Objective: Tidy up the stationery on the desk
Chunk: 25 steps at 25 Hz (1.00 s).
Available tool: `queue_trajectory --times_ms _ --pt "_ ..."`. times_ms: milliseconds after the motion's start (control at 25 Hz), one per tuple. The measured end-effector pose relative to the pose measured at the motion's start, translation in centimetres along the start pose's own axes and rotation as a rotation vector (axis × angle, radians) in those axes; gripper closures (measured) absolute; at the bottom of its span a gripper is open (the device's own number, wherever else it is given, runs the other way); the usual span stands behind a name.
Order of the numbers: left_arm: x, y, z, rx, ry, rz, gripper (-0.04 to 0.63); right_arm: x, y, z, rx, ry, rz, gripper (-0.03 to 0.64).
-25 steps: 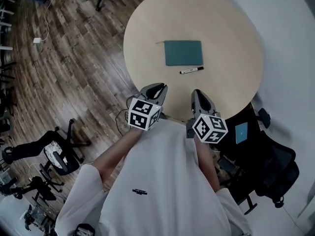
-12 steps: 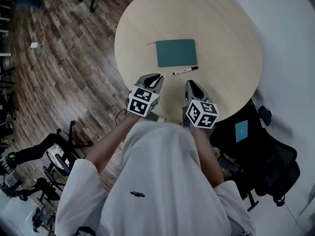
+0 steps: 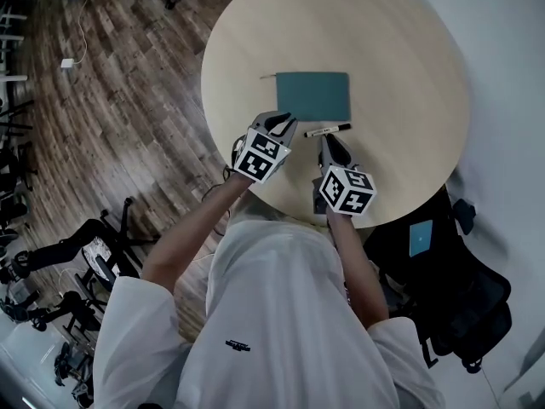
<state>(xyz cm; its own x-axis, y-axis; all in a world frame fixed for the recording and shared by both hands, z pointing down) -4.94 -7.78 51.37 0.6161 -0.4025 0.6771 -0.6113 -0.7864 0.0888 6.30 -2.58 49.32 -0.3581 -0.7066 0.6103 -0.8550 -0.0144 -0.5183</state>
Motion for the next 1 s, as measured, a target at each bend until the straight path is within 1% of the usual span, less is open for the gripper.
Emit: queue_trajectory --times_ms 160,200,280,400,560,640,720,800,880,1000 --pt "2.8 0.9 0.2 0.06 0.012 -0.003 0.548 2.6 -1.5 0.0 0.014 0.029 -0.013 0.568" --pt "3.5 1.2 0.4 0.066 0.012 -0.001 0.548 3.1 -1.9 0.0 0.021 0.036 -0.015 0.559" --pt "4.7 1.6 0.8 0.073 0.014 0.0 0.548 4.1 -2.5 0.0 0.04 0.051 -0.014 0.506" --pt "6.5 2.6 0.9 0.085 0.031 -0.005 0.546 5.6 -3.2 -0.1 0.073 0.068 -0.017 0.495" --pt "9.2 3.6 0.2 0.136 0.093 -0.046 0.546 7.6 -4.5 -1.1 0.107 0.113 -0.047 0.489" --pt "10.3 4.1 -0.1 0.181 0.122 -0.049 0.546 8.2 -4.9 -1.7 0.108 0.138 -0.067 0.488" --pt "11.2 5.0 -0.1 0.203 0.133 -0.041 0.526 8.9 -4.9 -1.9 0.113 0.152 -0.068 0.486" --pt "12.1 5.9 0.2 0.189 0.131 -0.038 0.489 9.7 -5.2 -2.2 0.115 0.166 -0.067 0.482" --pt "13.0 6.6 0.5 0.192 0.128 -0.035 0.479 10.4 -5.6 -2.4 0.119 0.178 -0.07 0.48" --pt "13.8 7.5 0.5 0.224 0.141 -0.043 0.475 11.1 -5.7 -2.8 0.135 0.197 -0.089 0.477"
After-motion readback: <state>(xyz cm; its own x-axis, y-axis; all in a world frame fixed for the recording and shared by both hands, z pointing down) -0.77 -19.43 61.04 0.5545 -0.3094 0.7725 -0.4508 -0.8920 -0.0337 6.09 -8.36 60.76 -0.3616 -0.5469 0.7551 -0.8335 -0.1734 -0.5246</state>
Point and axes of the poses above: the fingertips, and each gripper's own axes: x forward along the fingers, y to its left, z out of its top, the point moved 4 cm from there along -x, backward along the fingers, and after that the axes turned 6 degrees about x, right-handed, at the moved point
